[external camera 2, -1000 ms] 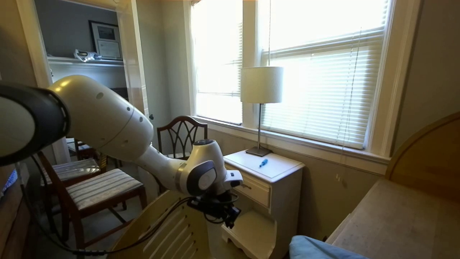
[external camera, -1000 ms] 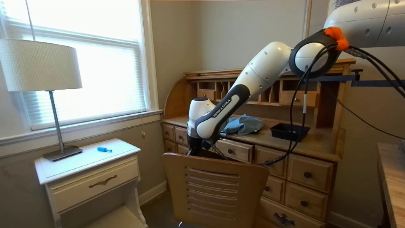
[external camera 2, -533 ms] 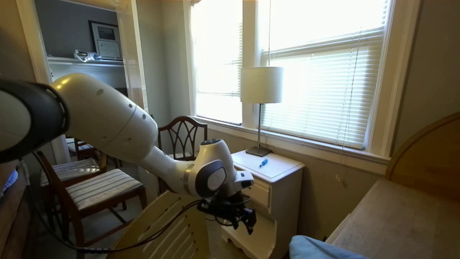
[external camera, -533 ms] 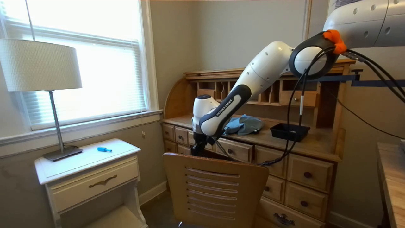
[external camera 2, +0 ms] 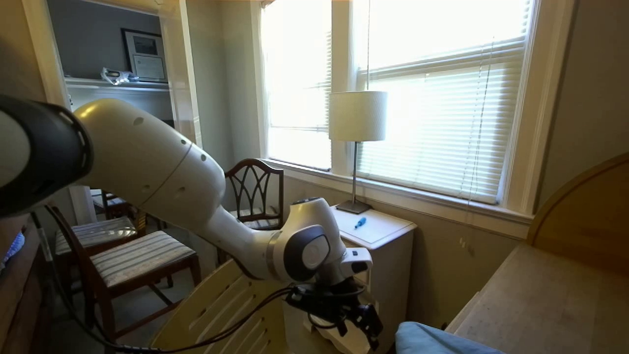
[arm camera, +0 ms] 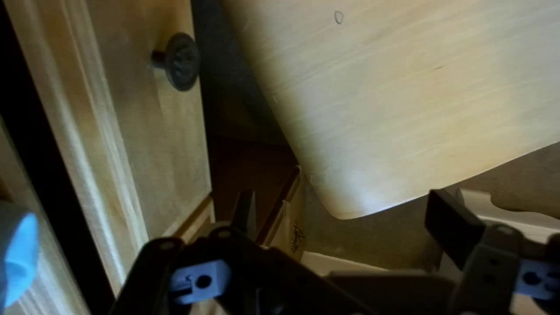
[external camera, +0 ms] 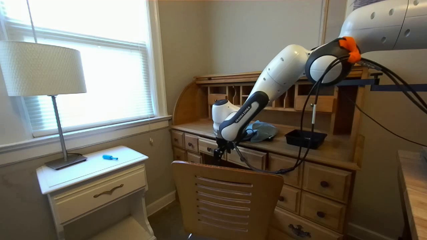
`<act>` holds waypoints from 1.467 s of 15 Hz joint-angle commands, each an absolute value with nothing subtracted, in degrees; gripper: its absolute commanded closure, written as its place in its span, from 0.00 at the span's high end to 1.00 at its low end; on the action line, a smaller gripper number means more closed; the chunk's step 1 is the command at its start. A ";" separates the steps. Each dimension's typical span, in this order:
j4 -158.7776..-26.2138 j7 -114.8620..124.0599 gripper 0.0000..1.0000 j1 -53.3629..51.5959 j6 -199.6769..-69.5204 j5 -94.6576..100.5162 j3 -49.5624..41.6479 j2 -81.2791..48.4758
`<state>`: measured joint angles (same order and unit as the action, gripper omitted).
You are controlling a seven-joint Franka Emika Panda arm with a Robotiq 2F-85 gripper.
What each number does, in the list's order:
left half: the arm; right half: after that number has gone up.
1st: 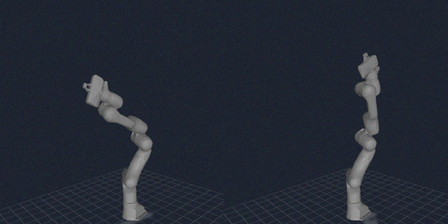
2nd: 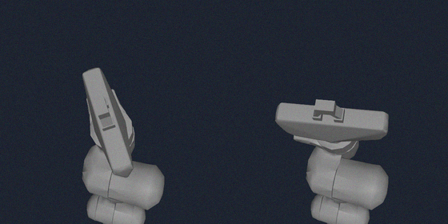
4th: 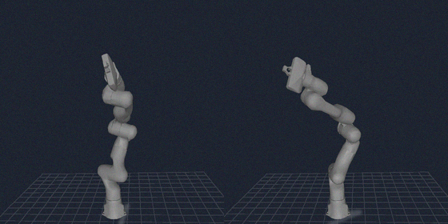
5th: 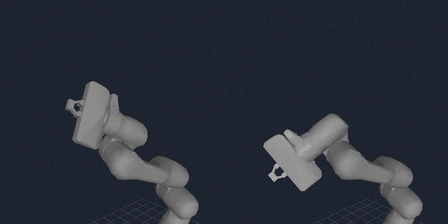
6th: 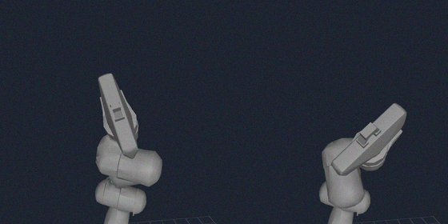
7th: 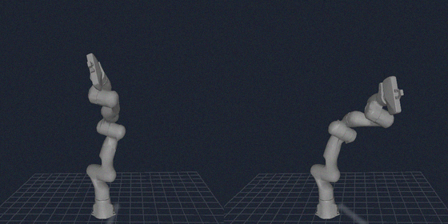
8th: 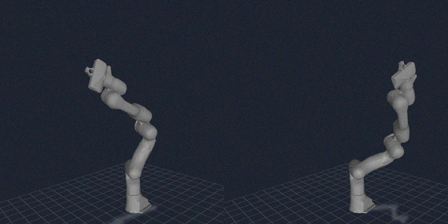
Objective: Open the central topmost drawer.
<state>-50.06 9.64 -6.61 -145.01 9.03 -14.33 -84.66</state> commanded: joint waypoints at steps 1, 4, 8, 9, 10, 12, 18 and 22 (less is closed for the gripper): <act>-53.82 15.00 1.00 -7.34 -142.97 8.79 -17.18 -83.00; -55.30 18.63 1.00 -7.83 -141.60 8.77 -18.88 -83.06; -56.21 21.25 1.00 -8.09 -142.16 8.98 -19.75 -83.60; -56.45 21.69 1.00 -8.24 -142.10 9.10 -19.99 -83.60; -56.58 22.23 1.00 -8.47 -141.93 9.31 -20.44 -83.67; -57.11 23.31 1.00 -9.19 -141.79 9.73 -21.67 -83.79; -57.37 24.24 1.00 -11.25 -141.57 10.12 -24.81 -84.99; -57.29 24.69 1.00 -10.76 -142.55 13.64 -23.43 -85.13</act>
